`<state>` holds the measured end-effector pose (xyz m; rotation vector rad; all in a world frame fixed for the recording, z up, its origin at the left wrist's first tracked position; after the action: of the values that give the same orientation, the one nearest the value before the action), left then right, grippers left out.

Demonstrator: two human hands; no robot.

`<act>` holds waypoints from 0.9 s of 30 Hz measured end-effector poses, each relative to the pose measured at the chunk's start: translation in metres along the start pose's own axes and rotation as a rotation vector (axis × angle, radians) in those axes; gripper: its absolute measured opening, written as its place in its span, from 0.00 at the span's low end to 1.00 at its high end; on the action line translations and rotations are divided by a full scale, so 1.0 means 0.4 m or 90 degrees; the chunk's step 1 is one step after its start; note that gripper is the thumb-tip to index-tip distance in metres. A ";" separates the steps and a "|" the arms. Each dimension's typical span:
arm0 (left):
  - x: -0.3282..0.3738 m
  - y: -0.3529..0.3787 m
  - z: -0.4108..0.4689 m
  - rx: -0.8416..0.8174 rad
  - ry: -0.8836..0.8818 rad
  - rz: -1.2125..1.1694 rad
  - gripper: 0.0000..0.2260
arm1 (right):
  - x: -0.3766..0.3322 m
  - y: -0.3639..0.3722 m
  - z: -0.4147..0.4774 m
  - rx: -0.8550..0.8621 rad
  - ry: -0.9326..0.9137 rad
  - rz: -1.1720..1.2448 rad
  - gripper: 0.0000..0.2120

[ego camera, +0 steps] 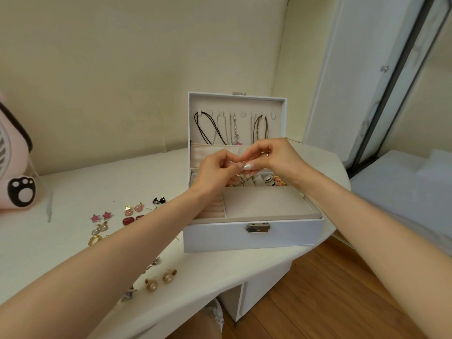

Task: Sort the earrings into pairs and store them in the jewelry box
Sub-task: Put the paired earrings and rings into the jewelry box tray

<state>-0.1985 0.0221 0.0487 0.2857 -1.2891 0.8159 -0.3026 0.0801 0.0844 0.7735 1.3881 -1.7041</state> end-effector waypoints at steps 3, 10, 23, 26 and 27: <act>-0.002 -0.002 -0.004 -0.001 0.011 -0.053 0.03 | 0.007 -0.007 -0.004 0.012 0.008 0.031 0.07; 0.000 0.008 -0.005 -0.020 0.012 -0.055 0.03 | 0.018 -0.019 -0.004 0.004 0.029 0.073 0.11; 0.002 0.008 -0.007 -0.010 -0.004 0.054 0.08 | 0.013 -0.006 0.000 -0.020 0.044 0.093 0.08; 0.002 0.005 -0.007 -0.002 -0.007 0.072 0.07 | 0.010 0.004 0.001 -0.017 0.037 0.040 0.08; 0.001 0.005 -0.007 -0.003 -0.009 0.075 0.07 | 0.012 -0.002 0.002 -0.005 0.036 0.031 0.09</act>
<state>-0.1977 0.0253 0.0478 0.2139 -1.3308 0.9111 -0.3056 0.0784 0.0810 0.8509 1.4026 -1.6506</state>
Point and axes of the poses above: each hand's wrist, its own z-axis towards the middle knuckle, its own y-axis out of the palm, x = y × z, the point moved 9 cm from there along z, towards the middle knuckle, and after that the axes turned 14 degrees about -x, right-handed, at the moved point
